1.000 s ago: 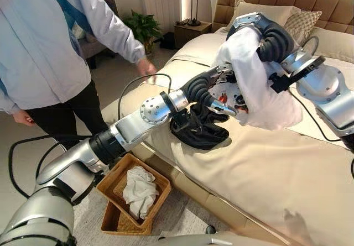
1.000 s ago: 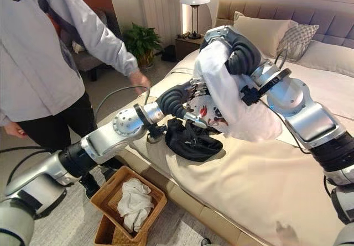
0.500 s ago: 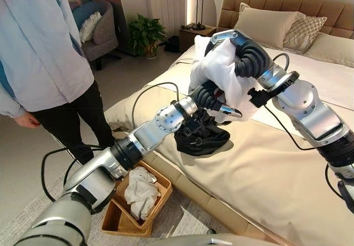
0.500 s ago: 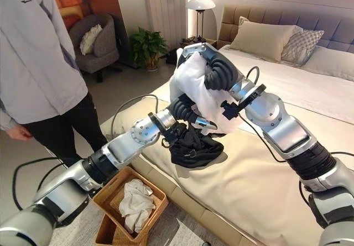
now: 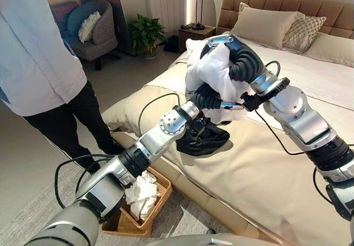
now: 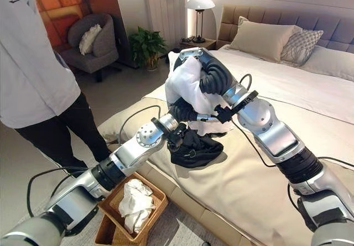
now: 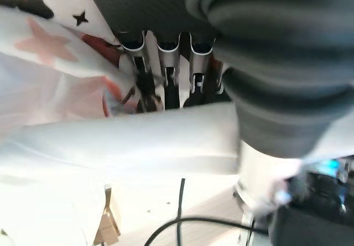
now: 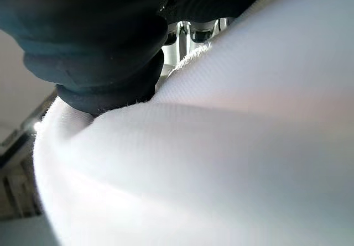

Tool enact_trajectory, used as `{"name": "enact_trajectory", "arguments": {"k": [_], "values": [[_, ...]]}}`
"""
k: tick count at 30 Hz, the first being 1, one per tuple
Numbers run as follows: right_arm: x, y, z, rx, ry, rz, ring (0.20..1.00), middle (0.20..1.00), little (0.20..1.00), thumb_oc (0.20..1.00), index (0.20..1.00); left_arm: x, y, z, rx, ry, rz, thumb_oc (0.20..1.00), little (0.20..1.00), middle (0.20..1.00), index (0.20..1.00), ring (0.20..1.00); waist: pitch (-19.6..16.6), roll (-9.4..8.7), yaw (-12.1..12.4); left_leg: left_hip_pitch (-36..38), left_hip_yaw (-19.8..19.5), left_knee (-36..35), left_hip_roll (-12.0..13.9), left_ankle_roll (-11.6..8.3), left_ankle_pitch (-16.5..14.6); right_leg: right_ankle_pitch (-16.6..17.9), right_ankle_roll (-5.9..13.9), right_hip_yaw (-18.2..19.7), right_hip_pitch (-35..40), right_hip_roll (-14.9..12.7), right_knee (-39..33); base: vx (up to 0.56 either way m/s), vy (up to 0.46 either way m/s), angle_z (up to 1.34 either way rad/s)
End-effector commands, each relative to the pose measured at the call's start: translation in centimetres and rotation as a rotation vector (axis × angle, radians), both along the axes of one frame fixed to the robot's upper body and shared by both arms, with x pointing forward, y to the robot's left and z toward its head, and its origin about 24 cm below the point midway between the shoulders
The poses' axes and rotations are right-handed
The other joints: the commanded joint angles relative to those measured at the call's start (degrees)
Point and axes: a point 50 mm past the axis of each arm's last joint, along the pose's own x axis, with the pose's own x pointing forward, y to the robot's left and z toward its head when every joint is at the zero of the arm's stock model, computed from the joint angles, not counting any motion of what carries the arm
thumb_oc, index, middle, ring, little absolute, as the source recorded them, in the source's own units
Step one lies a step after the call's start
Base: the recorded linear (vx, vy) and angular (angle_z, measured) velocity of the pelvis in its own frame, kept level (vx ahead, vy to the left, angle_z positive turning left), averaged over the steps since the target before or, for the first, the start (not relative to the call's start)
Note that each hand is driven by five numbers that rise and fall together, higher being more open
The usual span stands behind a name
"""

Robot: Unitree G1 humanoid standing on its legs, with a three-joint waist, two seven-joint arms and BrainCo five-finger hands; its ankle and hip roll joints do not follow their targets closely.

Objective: Pick up clothes into the bucket

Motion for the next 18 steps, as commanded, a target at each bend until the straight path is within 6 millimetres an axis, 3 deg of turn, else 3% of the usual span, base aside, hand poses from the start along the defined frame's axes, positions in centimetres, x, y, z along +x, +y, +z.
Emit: {"name": "enact_trajectory", "arguments": {"k": [1,6,7,13,14,16,17,18], "values": [[-3.2,1.2,3.4,0.193,-0.187,0.131,0.200,0.200,0.200,0.200,0.200,1.8,1.5,-0.4,-0.198,0.145,0.153,0.200,0.200,0.200,0.200,0.200,-2.2,-4.71,1.6,-2.6,-2.2,6.5,-2.0,1.44,-5.5,-2.1,3.50,-2.1,-1.7,-5.0,6.0,0.04,-0.011,-0.02],[-3.3,0.5,2.9,0.244,-0.177,0.092,0.200,0.200,0.200,0.200,0.200,1.0,2.5,-2.2,-0.328,0.273,0.202,0.200,0.200,0.200,0.200,0.200,-2.1,-5.05,1.6,-2.7,-2.2,6.7,-1.9,1.44,-5.6,-2.4,3.28,-2.0,-1.8,-4.9,6.2,0.01,-0.003,0.00],[-3.2,-0.5,3.0,0.238,-0.191,0.038,0.200,0.200,0.200,0.200,0.200,0.4,6.8,-5.7,-0.341,0.372,0.314,0.200,0.200,0.200,0.200,0.200,-2.1,-5.22,2.5,-2.8,-2.4,6.7,-1.8,1.41,-5.6,-2.5,3.12,-2.1,-1.7,-5.0,6.1,0.04,-0.013,-0.01],[-3.9,-3.0,1.7,0.313,-0.170,-0.052,0.200,0.200,0.200,0.200,0.200,-0.6,10.2,-5.8,-0.420,0.363,0.417,0.200,0.200,0.200,0.200,0.200,-2.1,-5.02,2.7,-2.8,-2.7,6.4,-1.7,1.28,-5.5,-2.9,3.08,-2.8,-1.5,-5.0,6.3,0.02,-0.003,0.03],[-3.9,-2.6,0.9,0.349,-0.163,-0.058,0.200,0.200,0.200,0.200,0.200,-0.1,8.2,-5.0,-0.427,0.344,0.405,0.200,0.200,0.200,0.200,0.200,-2.2,-4.96,2.2,-2.4,-2.7,6.3,-1.6,1.19,-6.1,-3.5,3.13,-2.8,-1.3,-4.9,6.7,0.02,-0.008,0.05],[-3.4,-3.0,0.3,0.363,-0.122,-0.105,0.200,0.200,0.200,0.200,0.200,0.4,7.9,-5.4,-0.401,0.348,0.468,0.200,0.200,0.200,0.200,0.200,-2.1,-5.03,2.1,-2.3,-2.6,6.3,-1.5,1.17,-6.1,-3.8,3.04,-2.8,-1.3,-4.8,6.8,0.02,-0.014,0.01],[-3.6,-2.7,0.3,0.387,-0.148,-0.106,0.200,0.200,0.200,0.200,0.200,0.5,3.9,-3.5,-0.392,0.287,0.374,0.200,0.200,0.200,0.200,0.200,-1.9,-5.01,0.8,-2.3,-2.4,6.4,-1.4,1.18,-6.2,-4.1,3.02,-2.5,-1.6,-4.7,7.3,0.00,0.000,0.00],[-3.6,-2.8,0.3,0.387,-0.148,-0.107,0.200,0.200,0.200,0.200,0.200,0.5,3.9,-3.5,-0.393,0.287,0.373,0.200,0.200,0.200,0.200,0.200,-1.9,-4.99,0.9,-2.3,-2.4,6.4,-1.4,1.17,-6.3,-4.1,3.02,-2.5,-1.6,-4.7,7.3,0.00,-0.016,0.04]]}}
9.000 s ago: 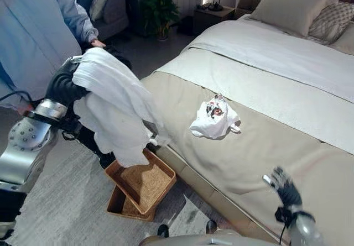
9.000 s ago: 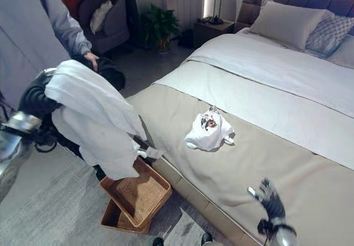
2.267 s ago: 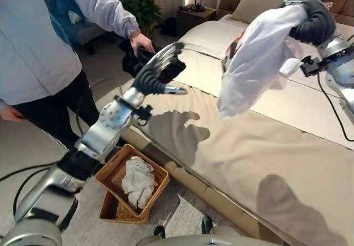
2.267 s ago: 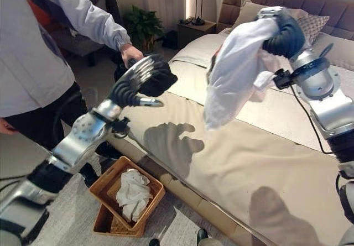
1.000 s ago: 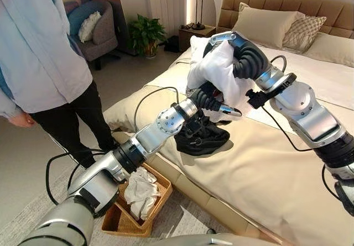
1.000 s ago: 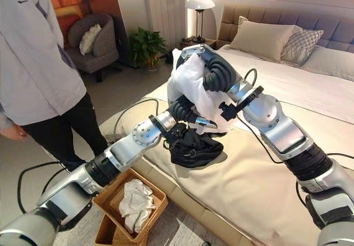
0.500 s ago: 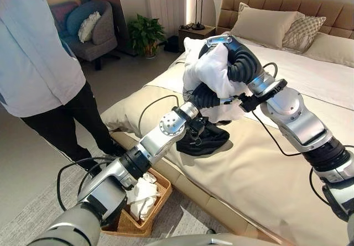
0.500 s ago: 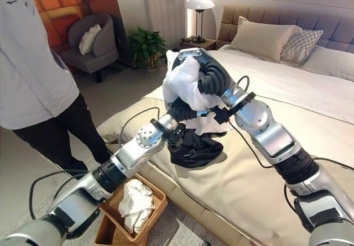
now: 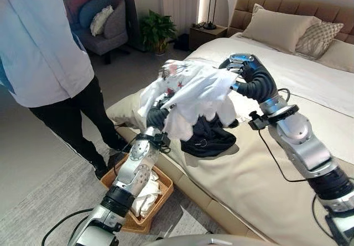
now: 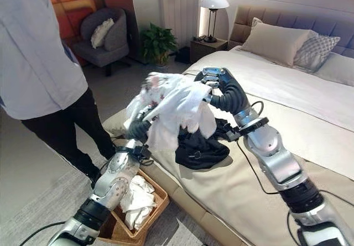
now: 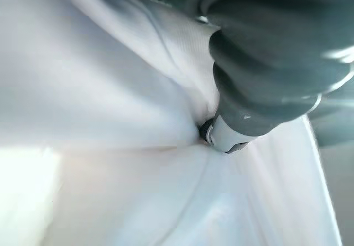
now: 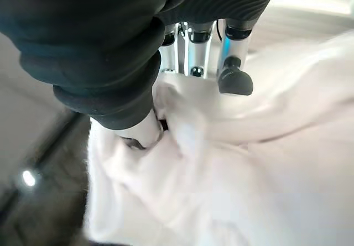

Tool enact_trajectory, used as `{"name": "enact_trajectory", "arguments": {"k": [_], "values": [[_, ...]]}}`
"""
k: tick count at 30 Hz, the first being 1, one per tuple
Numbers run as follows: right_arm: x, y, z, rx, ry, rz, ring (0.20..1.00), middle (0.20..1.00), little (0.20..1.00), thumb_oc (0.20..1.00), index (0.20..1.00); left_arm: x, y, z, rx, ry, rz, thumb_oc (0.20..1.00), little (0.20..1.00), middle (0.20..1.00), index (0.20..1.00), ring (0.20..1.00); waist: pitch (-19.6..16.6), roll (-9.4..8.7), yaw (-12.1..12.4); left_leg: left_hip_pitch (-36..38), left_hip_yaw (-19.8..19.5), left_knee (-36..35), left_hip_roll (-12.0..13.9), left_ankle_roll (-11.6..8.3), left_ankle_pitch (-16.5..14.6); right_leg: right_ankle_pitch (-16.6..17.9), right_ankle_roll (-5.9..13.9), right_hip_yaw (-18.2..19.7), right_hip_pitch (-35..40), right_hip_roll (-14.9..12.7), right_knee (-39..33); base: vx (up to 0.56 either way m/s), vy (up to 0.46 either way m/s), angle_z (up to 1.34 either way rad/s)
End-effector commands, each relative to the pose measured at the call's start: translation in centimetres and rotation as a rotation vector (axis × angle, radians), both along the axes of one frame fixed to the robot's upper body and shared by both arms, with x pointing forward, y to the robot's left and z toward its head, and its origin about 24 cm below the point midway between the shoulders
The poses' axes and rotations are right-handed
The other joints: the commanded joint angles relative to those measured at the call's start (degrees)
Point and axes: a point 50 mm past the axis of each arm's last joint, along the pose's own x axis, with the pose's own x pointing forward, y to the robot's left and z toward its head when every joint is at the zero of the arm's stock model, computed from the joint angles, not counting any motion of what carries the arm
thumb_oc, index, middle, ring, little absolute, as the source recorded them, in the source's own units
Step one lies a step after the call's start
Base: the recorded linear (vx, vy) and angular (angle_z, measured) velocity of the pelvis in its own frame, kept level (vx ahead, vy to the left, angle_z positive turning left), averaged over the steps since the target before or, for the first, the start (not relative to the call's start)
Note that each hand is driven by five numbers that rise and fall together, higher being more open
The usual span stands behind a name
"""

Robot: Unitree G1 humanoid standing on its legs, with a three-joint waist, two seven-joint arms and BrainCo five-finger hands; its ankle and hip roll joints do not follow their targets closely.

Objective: Pick up clothes into the bucket

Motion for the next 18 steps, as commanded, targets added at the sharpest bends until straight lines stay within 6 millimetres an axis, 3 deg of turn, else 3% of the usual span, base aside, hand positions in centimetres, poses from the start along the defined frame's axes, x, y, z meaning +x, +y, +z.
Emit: {"name": "enact_trajectory", "arguments": {"k": [1,2,3,4,5,7,18], "values": [[-1.5,-1.8,3.9,0.125,-0.224,-0.090,0.363,0.363,0.363,0.363,0.363,1.0,-1.6,1.6,0.091,-0.077,0.019,0.200,0.200,0.200,0.200,0.200,-2.4,-3.29,-1.2,-3.0,-2.5,6.9,-1.4,1.17,-5.5,-2.8,2.85,-2.6,-1.3,-4.5,6.5,0.00,-0.007,-0.05],[-1.5,-1.3,3.8,0.132,-0.255,-0.092,0.564,0.564,0.564,0.564,0.564,0.7,-3.4,2.6,0.088,-0.126,-0.010,0.200,0.200,0.200,0.200,0.200,-2.2,-3.18,-1.5,-3.1,-2.6,7.0,-1.4,1.20,-5.5,-3.0,2.81,-2.4,-1.5,-4.4,6.8,0.00,-0.011,-0.08],[-1.5,-1.6,3.4,0.125,-0.239,-0.115,1.000,1.000,1.000,1.000,1.000,0.9,-3.7,3.1,0.112,-0.155,-0.008,0.200,0.200,0.200,0.200,0.200,-2.2,-3.19,-1.9,-3.0,-2.4,6.9,-1.3,1.17,-5.5,-3.1,2.85,-2.4,-1.6,-4.3,6.9,0.00,-0.006,-0.12],[-1.5,-2.4,2.8,0.137,-0.206,-0.145,1.000,1.000,1.000,1.000,1.000,0.9,-2.1,2.6,0.114,-0.144,0.007,0.200,0.200,0.200,0.200,0.200,-2.1,-3.10,-1.9,-3.0,-2.4,6.9,-1.2,1.15,-5.5,-3.2,2.87,-2.4,-1.7,-4.4,7.0,0.01,0.001,-0.04],[-1.7,-3.0,2.3,0.134,-0.193,-0.170,1.000,1.000,1.000,1.000,1.000,0.7,0.7,2.4,0.121,-0.152,0.099,0.200,0.200,0.200,0.200,0.200,-2.0,-2.92,-1.5,-3.0,-2.3,6.8,-1.2,1.17,-5.5,-3.2,2.91,-2.5,-1.7,-4.4,7.1,0.02,0.006,-0.04],[-1.6,-3.3,0.5,0.127,-0.121,-0.193,1.000,1.000,1.000,1.000,1.000,0.0,3.1,1.3,0.124,-0.126,0.178,0.200,0.200,0.200,0.200,0.200,-2.1,-2.86,-1.2,-2.7,-2.4,6.4,-1.1,1.10,-5.6,-3.4,2.81,-2.7,-1.6,-4.4,7.2,0.03,-0.004,-0.06],[-1.9,-4.6,-3.2,0.127,0.028,-0.249,1.000,1.000,1.000,1.000,1.000,-0.4,6.5,1.6,0.131,-0.153,0.320,0.200,0.200,0.200,0.200,0.200,-1.9,-2.76,-1.4,-2.3,-2.0,5.7,-0.8,1.13,-5.7,-3.7,2.71,-2.5,-1.9,-4.3,7.3,0.01,-0.001,0.02]]}}
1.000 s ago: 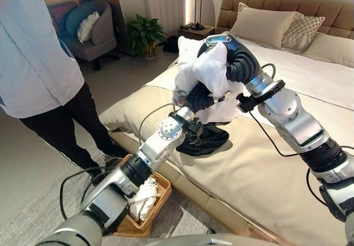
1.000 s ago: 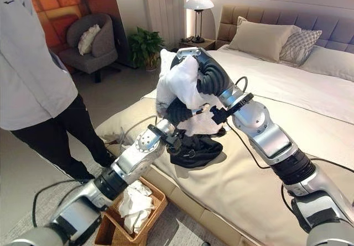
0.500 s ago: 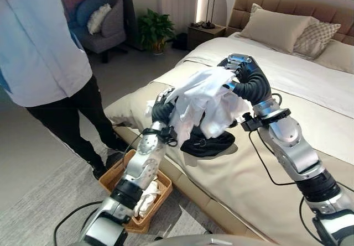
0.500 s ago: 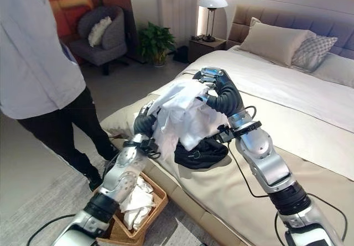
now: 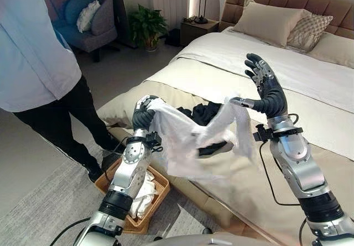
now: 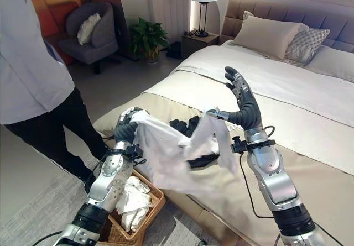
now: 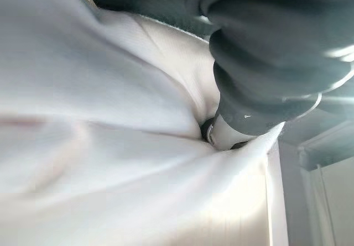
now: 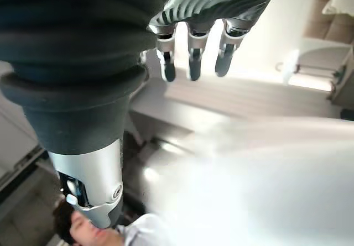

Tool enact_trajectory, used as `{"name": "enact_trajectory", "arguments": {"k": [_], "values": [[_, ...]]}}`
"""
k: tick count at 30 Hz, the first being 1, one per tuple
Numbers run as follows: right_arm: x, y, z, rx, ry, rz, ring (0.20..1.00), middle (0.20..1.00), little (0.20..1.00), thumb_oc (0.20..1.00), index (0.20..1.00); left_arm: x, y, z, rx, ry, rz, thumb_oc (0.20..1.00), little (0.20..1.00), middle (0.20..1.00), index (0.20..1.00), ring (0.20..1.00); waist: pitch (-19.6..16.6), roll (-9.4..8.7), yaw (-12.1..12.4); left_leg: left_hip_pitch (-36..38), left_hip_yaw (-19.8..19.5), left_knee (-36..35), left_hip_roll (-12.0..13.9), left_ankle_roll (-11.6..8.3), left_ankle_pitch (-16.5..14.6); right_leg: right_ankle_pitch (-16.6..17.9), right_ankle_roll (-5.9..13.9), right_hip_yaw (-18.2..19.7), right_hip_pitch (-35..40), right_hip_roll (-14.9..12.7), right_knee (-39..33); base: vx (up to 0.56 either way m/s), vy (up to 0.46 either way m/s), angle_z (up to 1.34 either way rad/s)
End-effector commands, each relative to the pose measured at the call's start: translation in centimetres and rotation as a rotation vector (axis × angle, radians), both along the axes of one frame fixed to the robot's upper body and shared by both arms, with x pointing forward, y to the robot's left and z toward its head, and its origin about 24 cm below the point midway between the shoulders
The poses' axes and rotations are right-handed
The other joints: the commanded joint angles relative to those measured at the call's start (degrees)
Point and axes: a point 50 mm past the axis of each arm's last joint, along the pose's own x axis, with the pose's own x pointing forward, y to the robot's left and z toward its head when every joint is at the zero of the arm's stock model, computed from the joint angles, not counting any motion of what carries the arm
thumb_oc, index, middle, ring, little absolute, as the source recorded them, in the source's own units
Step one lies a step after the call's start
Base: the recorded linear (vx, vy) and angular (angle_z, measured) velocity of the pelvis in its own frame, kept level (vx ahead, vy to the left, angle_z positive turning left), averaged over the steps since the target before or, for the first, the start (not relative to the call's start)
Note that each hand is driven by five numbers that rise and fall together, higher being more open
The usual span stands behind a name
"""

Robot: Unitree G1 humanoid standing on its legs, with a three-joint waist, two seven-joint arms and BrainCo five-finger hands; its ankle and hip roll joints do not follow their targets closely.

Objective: Pick up clothes into the bucket

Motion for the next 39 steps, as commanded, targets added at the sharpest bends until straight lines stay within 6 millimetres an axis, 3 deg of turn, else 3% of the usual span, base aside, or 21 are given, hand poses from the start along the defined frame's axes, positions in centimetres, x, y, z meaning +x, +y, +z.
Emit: {"name": "enact_trajectory", "arguments": {"k": [1,15,18,19,21,24,29,30,39], "values": [[-0.6,-0.7,0.6,0.050,-0.059,-0.007,1.000,1.000,1.000,1.000,1.000,0.7,1.5,3.4,0.026,-0.187,0.059,0.200,0.200,0.200,0.200,0.200,-2.6,-3.19,0.8,-2.5,-2.1,5.8,-1.4,0.97,-5.7,-2.7,2.53,-2.4,-1.9,-4.9,6.8,0.00,0.000,0.00],[-1.3,-3.5,-3.3,0.048,0.102,-0.131,1.000,1.000,1.000,1.000,1.000,0.1,5.5,6.4,0.030,-0.332,0.187,0.200,0.200,0.200,0.200,0.200,-2.5,-2.84,0.6,-2.2,-2.2,5.5,-1.7,1.09,-6.0,-3.2,2.71,-2.3,-1.7,-5.1,7.1,0.00,0.000,0.00],[-1.3,-4.0,-4.6,0.040,0.160,-0.156,1.000,1.000,1.000,1.000,1.000,-0.2,6.6,8.2,0.038,-0.409,0.227,0.200,0.200,0.200,0.200,0.200,-2.4,-2.76,0.6,-2.3,-2.5,5.5,-1.8,1.08,-6.0,-3.3,2.68,-2.4,-1.7,-5.2,7.2,0.00,0.000,0.00],[-1.5,-4.5,-5.9,0.028,0.218,-0.175,1.000,1.000,1.000,1.000,1.000,-0.4,7.9,10.1,0.079,-0.484,0.268,0.200,0.200,0.200,0.200,0.200,-2.3,-2.54,0.7,-2.3,-2.6,5.6,-1.8,1.06,-6.1,-3.4,2.67,-2.4,-1.8,-5.2,7.2,0.00,0.000,0.00],[-1.5,-4.4,-5.9,0.029,0.217,-0.174,1.000,1.000,1.000,1.000,1.000,-0.4,8.0,10.1,0.080,-0.485,0.269,0.200,0.200,0.200,0.200,0.200,-2.2,-2.61,0.6,-2.3,-2.6,5.6,-1.8,1.05,-6.1,-3.4,2.67,-2.4,-1.7,-5.2,7.2,0.00,0.000,0.00],[-2.2,-4.9,-8.7,0.018,0.341,-0.193,1.000,1.000,1.000,1.000,1.000,-0.9,10.3,12.7,0.147,-0.580,0.358,0.200,0.200,0.200,0.200,0.200,-1.9,-2.20,0.7,-2.5,-2.8,5.8,-1.9,0.97,-6.1,-3.4,2.70,-2.7,-1.7,-5.2,7.1,0.00,0.000,0.00],[-3.6,-5.3,-12.7,0.009,0.504,-0.247,1.000,1.000,1.000,1.000,1.000,-1.7,11.8,15.3,0.192,-0.678,0.389,0.200,0.200,0.200,0.200,0.200,-1.5,-1.67,0.8,-3.0,-3.1,6.0,-2.0,0.83,-6.0,-3.4,2.76,-2.9,-1.8,-5.2,7.0,0.00,0.000,0.00],[-4.2,-5.2,-14.4,0.041,0.576,-0.256,1.000,1.000,1.000,1.000,1.000,-1.9,12.4,16.2,0.239,-0.696,0.361,0.200,0.200,0.200,0.200,0.200,-1.4,-1.31,0.8,-3.1,-3.2,6.1,-2.0,0.80,-5.9,-3.3,2.87,-3.1,-1.8,-5.3,6.8,0.00,0.000,0.00],[-5.3,-4.7,-16.9,0.013,0.682,-0.245,1.000,1.000,1.000,1.000,1.000,-2.9,15.0,18.5,0.370,-0.731,0.411,0.200,0.200,0.200,0.200,0.200,-0.6,-0.82,1.1,-3.5,-3.6,6.9,-2.3,0.66,-6.1,-3.2,2.99,-2.9,-1.7,-5.5,6.7,0.00,0.000,0.00]]}}
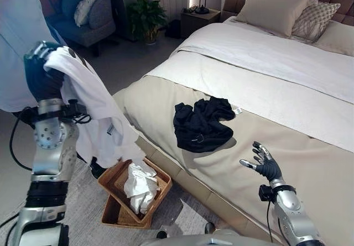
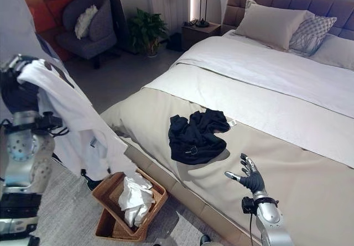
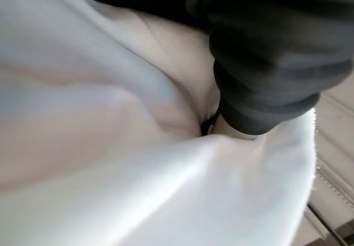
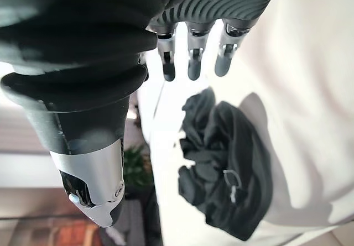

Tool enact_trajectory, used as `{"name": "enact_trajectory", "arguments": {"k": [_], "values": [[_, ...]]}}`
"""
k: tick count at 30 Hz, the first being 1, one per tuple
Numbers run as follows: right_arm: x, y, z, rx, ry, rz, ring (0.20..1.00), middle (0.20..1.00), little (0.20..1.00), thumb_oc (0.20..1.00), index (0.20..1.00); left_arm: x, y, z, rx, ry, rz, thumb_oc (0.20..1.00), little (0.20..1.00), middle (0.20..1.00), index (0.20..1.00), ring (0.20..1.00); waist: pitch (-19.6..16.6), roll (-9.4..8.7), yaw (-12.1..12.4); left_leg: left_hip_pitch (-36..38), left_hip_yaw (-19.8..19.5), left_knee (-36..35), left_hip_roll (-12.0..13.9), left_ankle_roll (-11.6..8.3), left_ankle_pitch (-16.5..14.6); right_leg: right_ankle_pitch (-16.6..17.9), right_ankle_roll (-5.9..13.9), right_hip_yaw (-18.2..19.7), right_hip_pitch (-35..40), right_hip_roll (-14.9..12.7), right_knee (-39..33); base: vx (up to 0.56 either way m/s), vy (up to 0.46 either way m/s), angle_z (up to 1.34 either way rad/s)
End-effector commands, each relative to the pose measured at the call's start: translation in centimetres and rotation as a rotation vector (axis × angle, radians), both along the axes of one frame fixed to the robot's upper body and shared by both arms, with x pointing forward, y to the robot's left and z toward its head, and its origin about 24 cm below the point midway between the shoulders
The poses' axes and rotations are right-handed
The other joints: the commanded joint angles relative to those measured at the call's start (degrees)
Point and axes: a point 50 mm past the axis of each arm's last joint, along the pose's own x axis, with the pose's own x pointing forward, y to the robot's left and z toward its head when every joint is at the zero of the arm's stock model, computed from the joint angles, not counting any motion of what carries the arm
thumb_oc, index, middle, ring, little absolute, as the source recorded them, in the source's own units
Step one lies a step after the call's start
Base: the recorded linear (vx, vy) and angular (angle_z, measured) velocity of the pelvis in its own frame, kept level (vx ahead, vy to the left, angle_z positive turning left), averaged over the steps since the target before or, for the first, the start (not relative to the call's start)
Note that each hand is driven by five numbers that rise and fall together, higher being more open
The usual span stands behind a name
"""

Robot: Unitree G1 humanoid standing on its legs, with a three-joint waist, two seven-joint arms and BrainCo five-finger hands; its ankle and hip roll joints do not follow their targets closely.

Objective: Pick up clothes into the bucket

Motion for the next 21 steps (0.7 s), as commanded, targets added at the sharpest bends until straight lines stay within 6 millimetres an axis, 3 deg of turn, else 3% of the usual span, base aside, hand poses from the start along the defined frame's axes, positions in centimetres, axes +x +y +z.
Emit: {"name": "enact_trajectory", "arguments": {"k": [1,6,11,21], "values": [[1.3,0.9,1.4,-0.018,-0.096,0.053,1.000,1.000,1.000,1.000,1.000,-1.1,1.1,5.4,0.096,-0.217,0.024,0.200,0.200,0.200,0.200,0.200,-2.4,-2.30,-0.2,-3.4,-3.3,7.0,-2.0,1.28,-5.6,-3.4,3.10,-2.4,-2.4,-5.2,8.2,0.00,0.000,0.00],[0.7,0.3,0.0,-0.079,-0.018,0.057,1.000,1.000,1.000,1.000,1.000,-1.8,1.7,5.8,0.126,-0.222,0.038,0.200,0.200,0.200,0.200,0.200,-1.5,-2.65,0.3,-3.9,-3.4,8.0,-2.0,1.28,-5.8,-3.2,3.14,-2.1,-2.7,-5.1,8.3,0.00,0.000,0.00],[0.1,0.0,-1.2,-0.117,0.047,0.056,1.000,1.000,1.000,1.000,1.000,-1.9,2.1,4.9,0.118,-0.183,0.037,0.200,0.200,0.200,0.200,0.200,-0.7,-3.13,0.6,-4.8,-3.7,8.5,-1.9,1.21,-5.7,-3.2,2.97,-2.1,-3.2,-4.9,8.3,-0.02,-0.005,0.00],[-1.1,-1.7,-3.7,-0.225,0.185,0.022,1.000,1.000,1.000,1.000,1.000,-1.0,1.9,-1.2,0.002,0.014,0.000,0.200,0.200,0.200,0.200,0.200,5.6,-4.59,1.0,-11.1,-4.8,12.1,-2.3,1.20,-5.1,-2.4,2.58,-2.2,-8.4,-4.7,10.4,-0.10,0.007,0.02]]}}
